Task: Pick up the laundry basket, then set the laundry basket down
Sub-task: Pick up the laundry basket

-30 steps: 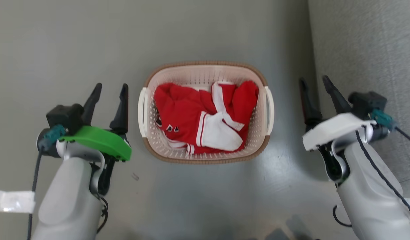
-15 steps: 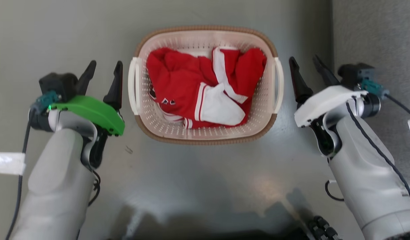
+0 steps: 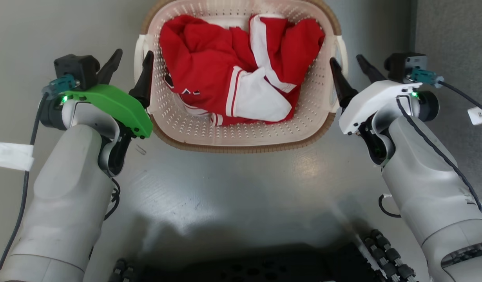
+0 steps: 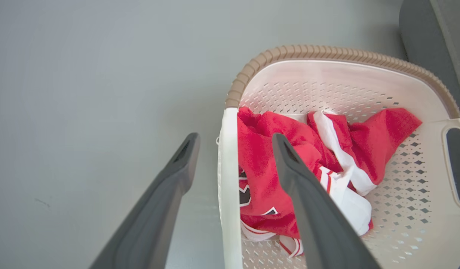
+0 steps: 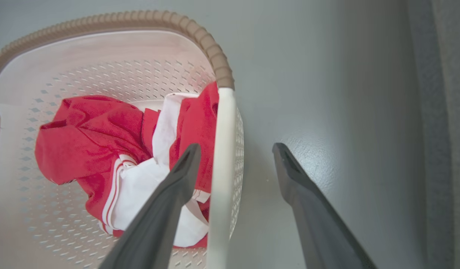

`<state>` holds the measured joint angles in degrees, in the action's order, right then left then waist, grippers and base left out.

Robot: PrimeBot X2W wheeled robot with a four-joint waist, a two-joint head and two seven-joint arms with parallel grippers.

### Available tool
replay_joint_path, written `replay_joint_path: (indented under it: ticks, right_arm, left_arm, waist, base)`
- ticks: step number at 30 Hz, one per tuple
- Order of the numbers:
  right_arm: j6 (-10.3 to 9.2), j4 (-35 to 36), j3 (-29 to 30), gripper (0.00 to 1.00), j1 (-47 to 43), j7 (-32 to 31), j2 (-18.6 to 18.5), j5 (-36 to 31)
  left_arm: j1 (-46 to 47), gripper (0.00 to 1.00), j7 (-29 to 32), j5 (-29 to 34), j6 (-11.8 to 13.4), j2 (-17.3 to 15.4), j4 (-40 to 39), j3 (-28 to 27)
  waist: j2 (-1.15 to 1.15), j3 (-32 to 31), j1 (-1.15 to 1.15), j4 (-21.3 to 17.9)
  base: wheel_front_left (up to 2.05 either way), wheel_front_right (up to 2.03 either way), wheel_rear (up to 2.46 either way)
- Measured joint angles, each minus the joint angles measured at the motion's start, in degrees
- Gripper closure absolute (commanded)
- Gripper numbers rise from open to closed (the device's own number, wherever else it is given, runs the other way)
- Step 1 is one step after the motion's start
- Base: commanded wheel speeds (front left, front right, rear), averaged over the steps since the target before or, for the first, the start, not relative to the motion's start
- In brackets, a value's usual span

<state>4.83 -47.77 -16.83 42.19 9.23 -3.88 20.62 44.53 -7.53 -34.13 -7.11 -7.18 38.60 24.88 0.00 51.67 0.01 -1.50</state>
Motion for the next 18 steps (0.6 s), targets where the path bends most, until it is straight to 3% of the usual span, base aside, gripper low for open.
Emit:
replay_joint_path:
  ticks: [18]
  right_arm:
    - [1.15, -8.7, -3.4, 0.02, 5.8, -1.2, 0.2, 2.3]
  left_arm:
    - [4.7, 0.0, 2.4, -4.9, 0.0, -0.7, 5.8, 6.5]
  waist:
    - [0.0, 5.6, 0.0, 0.3]
  base:
    - [0.0, 0.0, 0.0]
